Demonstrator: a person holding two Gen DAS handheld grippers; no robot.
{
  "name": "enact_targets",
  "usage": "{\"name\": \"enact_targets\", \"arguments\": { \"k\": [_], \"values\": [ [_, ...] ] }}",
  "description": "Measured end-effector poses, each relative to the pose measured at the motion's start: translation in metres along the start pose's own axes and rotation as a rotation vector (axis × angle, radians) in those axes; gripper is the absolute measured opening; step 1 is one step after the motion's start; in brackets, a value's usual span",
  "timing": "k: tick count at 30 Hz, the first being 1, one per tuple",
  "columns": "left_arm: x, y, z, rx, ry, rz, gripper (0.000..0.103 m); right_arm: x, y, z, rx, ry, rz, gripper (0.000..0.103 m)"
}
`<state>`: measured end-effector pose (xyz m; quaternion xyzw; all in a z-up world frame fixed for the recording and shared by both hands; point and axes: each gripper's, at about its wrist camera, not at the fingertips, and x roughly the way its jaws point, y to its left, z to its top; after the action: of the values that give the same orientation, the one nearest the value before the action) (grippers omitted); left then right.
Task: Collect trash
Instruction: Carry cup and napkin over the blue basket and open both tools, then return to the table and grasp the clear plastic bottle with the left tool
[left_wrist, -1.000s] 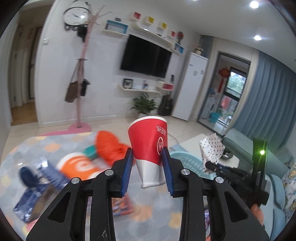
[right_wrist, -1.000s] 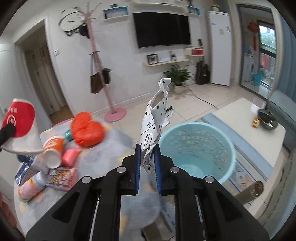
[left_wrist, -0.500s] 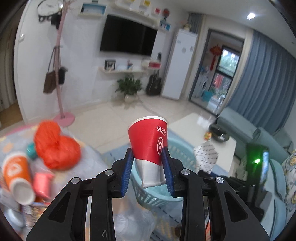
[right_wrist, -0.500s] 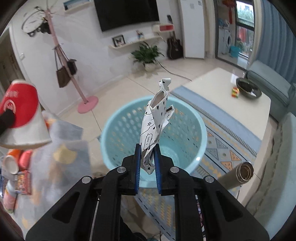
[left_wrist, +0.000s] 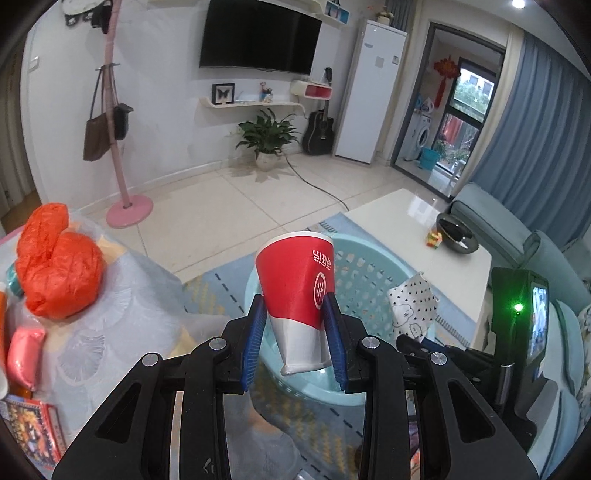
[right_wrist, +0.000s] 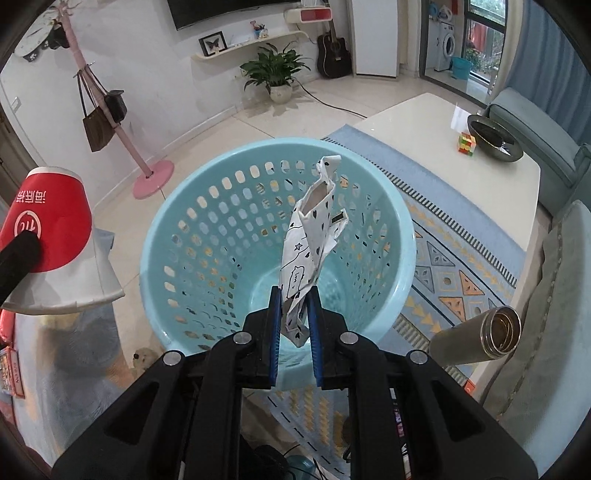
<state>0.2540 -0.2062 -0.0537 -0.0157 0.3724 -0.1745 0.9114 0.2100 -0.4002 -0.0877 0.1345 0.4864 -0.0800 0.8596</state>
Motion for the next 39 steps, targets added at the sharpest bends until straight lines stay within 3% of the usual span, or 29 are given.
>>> {"name": "enact_targets", "arguments": {
  "k": [3, 5, 6, 7, 8, 10, 15, 26, 34, 39],
  "values": [
    [0.008, 0.000, 0.001, -0.013, 0.016, -0.002, 0.032, 0.007, 0.000, 0.003, -0.003, 0.019, -0.007, 0.014],
    [0.008, 0.001, 0.000, -0.016, 0.018, 0.006, 0.034, 0.010, -0.001, 0.005, -0.002, 0.028, -0.008, 0.021],
    [0.008, 0.002, 0.000, -0.016, 0.019, -0.003, 0.044, 0.010, -0.001, 0.005, 0.000, 0.029, -0.003, 0.023],
    [0.008, 0.003, 0.000, -0.019, 0.018, -0.008, 0.054, 0.010, -0.001, 0.006, 0.000, 0.026, 0.001, 0.029],
    [0.006, 0.004, -0.001, -0.021, 0.016, -0.004, 0.058, 0.008, -0.003, 0.007, 0.003, 0.023, -0.007, 0.040],
    [0.001, 0.007, 0.000, -0.029, 0.018, -0.018, 0.061, 0.004, -0.005, 0.007, 0.010, 0.009, -0.015, 0.053],
    [-0.032, 0.012, 0.008, -0.036, 0.008, -0.033, 0.063, -0.029, -0.003, 0.007, -0.003, -0.047, -0.012, 0.053],
    [-0.196, 0.017, 0.041, 0.010, -0.150, 0.003, 0.064, -0.186, 0.057, 0.005, -0.195, -0.277, 0.148, 0.063],
    [-0.314, 0.026, 0.095, -0.017, -0.303, -0.010, 0.063, -0.261, 0.107, -0.016, -0.309, -0.375, 0.215, 0.066],
    [-0.388, 0.044, 0.089, -0.015, -0.419, 0.028, 0.068, -0.288, 0.133, -0.031, -0.350, -0.415, 0.264, 0.069]
  ]
}}
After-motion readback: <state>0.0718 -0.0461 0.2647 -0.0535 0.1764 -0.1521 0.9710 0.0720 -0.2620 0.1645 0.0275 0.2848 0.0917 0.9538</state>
